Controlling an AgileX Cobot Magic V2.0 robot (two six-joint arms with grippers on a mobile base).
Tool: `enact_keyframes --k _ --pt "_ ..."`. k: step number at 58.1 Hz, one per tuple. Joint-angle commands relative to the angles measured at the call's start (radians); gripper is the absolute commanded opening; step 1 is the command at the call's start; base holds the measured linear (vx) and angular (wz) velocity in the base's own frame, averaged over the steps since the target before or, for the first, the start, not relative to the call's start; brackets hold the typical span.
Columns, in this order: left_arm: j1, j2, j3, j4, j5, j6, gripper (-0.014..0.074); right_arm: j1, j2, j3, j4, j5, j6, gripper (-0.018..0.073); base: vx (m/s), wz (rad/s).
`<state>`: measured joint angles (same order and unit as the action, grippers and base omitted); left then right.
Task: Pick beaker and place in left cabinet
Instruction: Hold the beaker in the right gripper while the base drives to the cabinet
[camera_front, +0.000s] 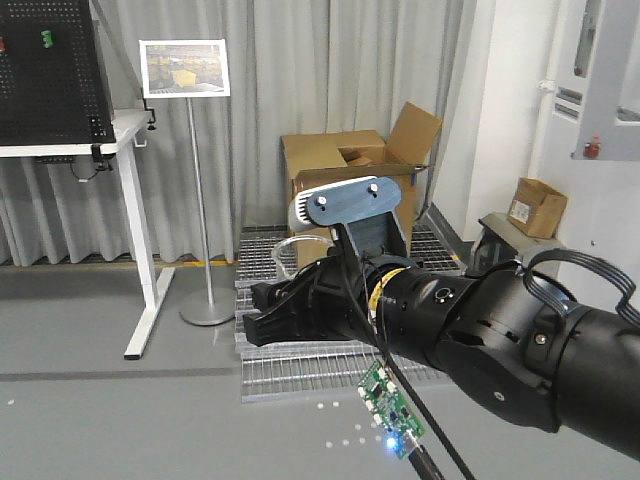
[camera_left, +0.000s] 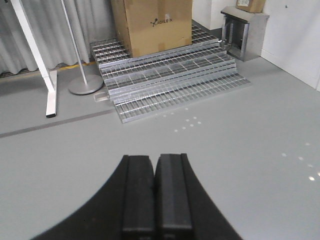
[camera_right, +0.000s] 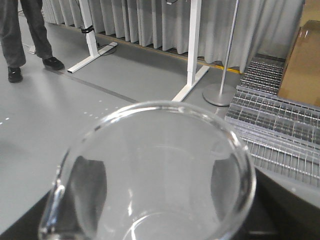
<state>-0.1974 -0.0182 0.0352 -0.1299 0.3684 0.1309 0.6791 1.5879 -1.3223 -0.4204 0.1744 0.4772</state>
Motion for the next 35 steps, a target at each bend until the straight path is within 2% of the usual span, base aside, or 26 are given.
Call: enact_keyframes --k 1,35 --pt "-0.006 -0.010 -0.019 -0.010 -0.082 -0.001 -0.0006 -0.003 -0.045 -0.039 -0.010 -0.082 -0.004 0.0009 0.60 0.02" --pt "-0.006 -0.010 -0.019 -0.010 -0.082 -0.001 -0.0006 -0.003 -0.045 -0.039 -0.010 -0.081 -0.004 0.0009 0.58 0.04"
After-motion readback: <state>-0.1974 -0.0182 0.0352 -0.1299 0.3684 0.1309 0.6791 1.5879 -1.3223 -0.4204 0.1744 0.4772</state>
